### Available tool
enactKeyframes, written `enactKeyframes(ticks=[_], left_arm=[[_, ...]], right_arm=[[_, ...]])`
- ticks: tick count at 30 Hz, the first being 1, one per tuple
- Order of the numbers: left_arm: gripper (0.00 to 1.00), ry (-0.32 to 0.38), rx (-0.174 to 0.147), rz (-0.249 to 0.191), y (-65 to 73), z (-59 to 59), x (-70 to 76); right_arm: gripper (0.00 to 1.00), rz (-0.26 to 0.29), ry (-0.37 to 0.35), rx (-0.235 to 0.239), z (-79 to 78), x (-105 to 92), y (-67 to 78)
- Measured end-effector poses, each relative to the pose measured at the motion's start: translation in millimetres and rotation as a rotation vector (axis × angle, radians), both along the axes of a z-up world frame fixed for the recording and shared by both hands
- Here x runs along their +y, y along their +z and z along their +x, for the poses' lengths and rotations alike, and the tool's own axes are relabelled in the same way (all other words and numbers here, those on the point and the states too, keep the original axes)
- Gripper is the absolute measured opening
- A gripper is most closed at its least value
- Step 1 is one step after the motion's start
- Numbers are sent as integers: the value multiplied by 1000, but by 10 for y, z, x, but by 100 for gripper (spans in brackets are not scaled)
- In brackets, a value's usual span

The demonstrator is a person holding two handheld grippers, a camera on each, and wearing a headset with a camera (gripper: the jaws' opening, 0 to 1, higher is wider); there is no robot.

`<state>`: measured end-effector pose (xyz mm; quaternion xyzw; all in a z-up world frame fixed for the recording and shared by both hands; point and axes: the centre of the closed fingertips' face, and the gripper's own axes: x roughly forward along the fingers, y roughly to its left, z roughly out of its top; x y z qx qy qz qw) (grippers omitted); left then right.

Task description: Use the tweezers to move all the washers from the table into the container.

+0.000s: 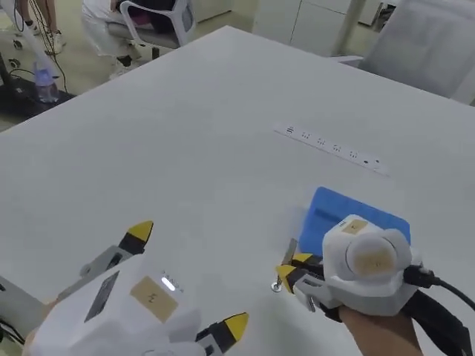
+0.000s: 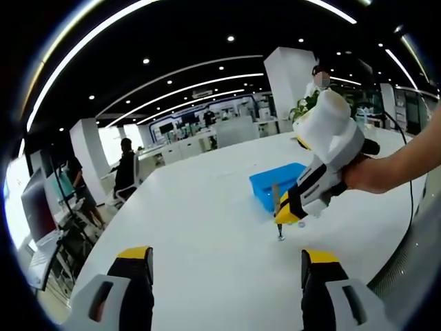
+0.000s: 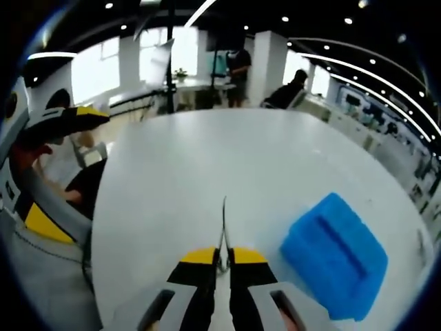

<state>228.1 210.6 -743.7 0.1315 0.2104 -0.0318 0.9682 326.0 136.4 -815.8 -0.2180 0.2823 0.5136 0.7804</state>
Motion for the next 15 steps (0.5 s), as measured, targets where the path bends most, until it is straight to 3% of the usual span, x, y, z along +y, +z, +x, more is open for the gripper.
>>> enactKeyframes(ticks=[6,11,15], left_arm=[[96,-4,0,-16,-6,10,-21],[97,-6,2,-24,-15,14,-24],[98,-7,6,-22,-24,13,-24]], right_arm=[[2,61,-29,6,104,-35,246],[2,129,-53,-33,251,-94,594],[2,177,-97,-50,401,-150,760]])
